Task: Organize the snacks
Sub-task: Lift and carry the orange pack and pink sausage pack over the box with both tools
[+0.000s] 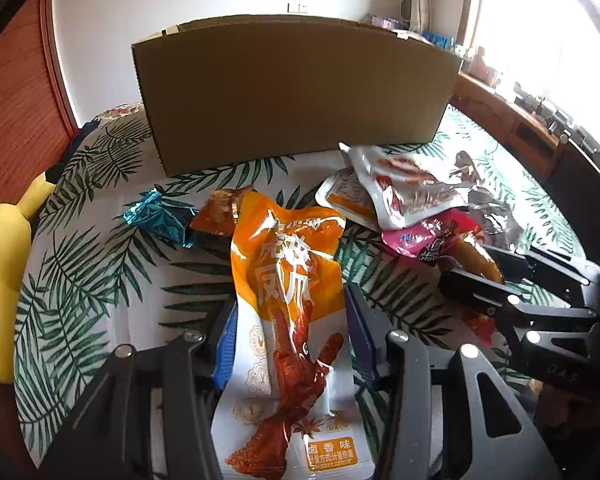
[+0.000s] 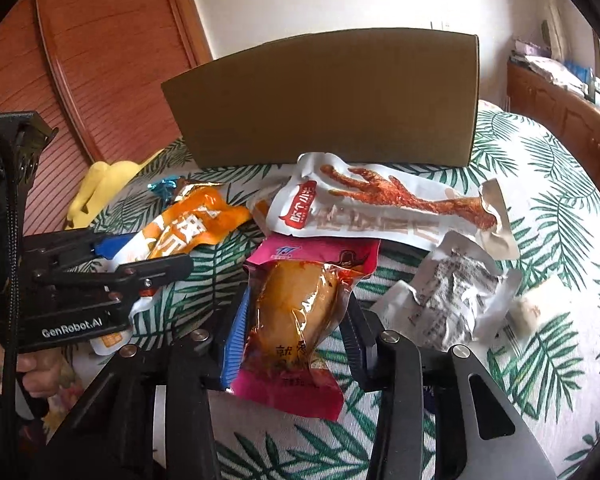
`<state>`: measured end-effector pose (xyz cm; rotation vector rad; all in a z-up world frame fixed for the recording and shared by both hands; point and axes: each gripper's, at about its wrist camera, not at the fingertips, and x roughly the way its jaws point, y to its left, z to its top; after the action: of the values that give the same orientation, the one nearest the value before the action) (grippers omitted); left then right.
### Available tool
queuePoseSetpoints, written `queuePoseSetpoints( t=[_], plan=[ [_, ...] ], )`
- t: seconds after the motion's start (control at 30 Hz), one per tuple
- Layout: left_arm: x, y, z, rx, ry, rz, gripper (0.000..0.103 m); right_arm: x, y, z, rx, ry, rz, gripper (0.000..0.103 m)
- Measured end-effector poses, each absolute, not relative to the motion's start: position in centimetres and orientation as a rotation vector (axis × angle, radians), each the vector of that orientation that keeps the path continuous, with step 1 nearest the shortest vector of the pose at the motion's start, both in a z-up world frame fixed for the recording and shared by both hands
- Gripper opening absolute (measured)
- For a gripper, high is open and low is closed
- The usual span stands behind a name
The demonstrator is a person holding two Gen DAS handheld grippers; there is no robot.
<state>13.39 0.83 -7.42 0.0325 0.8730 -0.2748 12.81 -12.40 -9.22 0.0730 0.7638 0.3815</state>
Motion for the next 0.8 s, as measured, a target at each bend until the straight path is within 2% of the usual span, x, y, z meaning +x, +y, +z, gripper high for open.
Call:
queuePoseSetpoints(
  t=[0.8],
  plan=[
    [9.9,0.8,-2.7,-0.046,0.724,-0.322,0.047,9.7,-14.4,-7.3,0.096,0.656,0.357,0.042]
  ],
)
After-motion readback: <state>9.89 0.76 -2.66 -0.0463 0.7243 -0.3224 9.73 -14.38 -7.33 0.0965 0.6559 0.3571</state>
